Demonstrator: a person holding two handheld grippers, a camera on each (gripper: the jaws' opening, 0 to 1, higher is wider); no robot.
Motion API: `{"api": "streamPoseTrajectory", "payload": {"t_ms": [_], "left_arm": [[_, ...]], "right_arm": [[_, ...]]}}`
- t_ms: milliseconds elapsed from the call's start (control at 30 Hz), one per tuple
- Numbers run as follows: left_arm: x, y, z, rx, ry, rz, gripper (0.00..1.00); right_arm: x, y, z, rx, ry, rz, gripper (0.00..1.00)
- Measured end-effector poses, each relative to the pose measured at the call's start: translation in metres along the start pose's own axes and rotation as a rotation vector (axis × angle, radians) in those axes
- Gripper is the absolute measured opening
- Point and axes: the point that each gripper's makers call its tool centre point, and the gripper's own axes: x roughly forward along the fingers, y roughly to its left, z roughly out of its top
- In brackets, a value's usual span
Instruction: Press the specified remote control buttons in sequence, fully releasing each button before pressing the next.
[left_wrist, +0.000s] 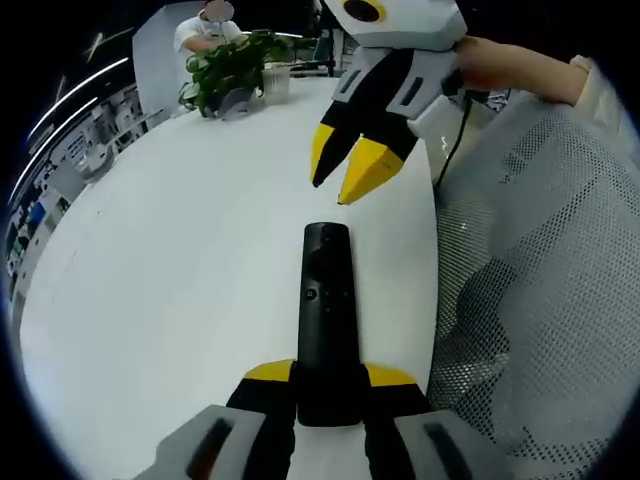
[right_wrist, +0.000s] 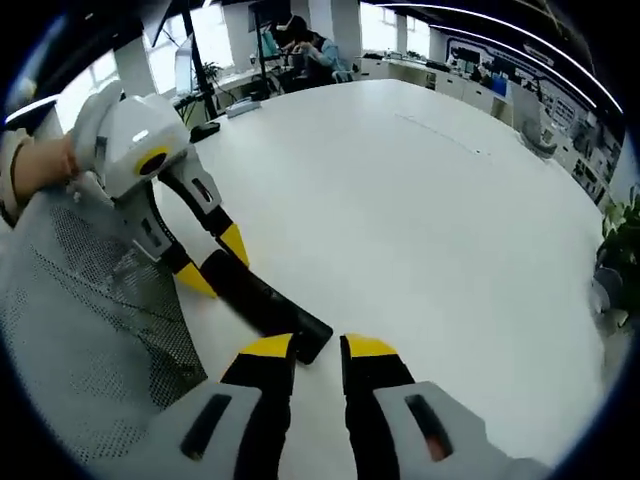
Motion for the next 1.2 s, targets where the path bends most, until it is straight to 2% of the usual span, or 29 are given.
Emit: {"api": "streamPoseTrajectory", "payload": {"t_ms": [67,233,433,667,767,1033,1133,1200], "left_arm": [[0.000,0.000,0.000,0.004,0.002,-0.002,0.24],[0.000,0.000,0.000,0.023,0.009,-0.005,0.24],[0.000,-0.001,-0.001,0.073,0.009,-0.011,0.24],[0.000,-0.005,0.000,0.142,-0.009,-0.034,0.24],[0.000,-0.004,0.000,0.135,-0.016,-0.041,0.24],[0.000,-0.004,0.000,0.129,-0.028,-0.046,0.25],[0.001,-0.004,0.000,0.129,-0.025,-0.047,0.25],[0.001,-0.004,0.000,0.128,-0.021,-0.047,0.25]], "right_arm": [[0.004,0.006,-0.004,-0.013,0.027,0.017,0.15],[0.013,0.012,-0.011,-0.195,0.110,-0.002,0.12],[0.018,0.013,-0.014,-0.300,0.144,-0.014,0.03],[0.023,0.023,-0.018,-0.344,0.165,0.032,0.00],[0.022,0.024,-0.019,-0.373,0.175,0.032,0.00],[0.023,0.022,-0.019,-0.352,0.155,0.027,0.00],[0.024,0.023,-0.018,-0.354,0.182,0.027,0.00],[0.024,0.023,-0.019,-0.388,0.226,0.030,0.00]]}}
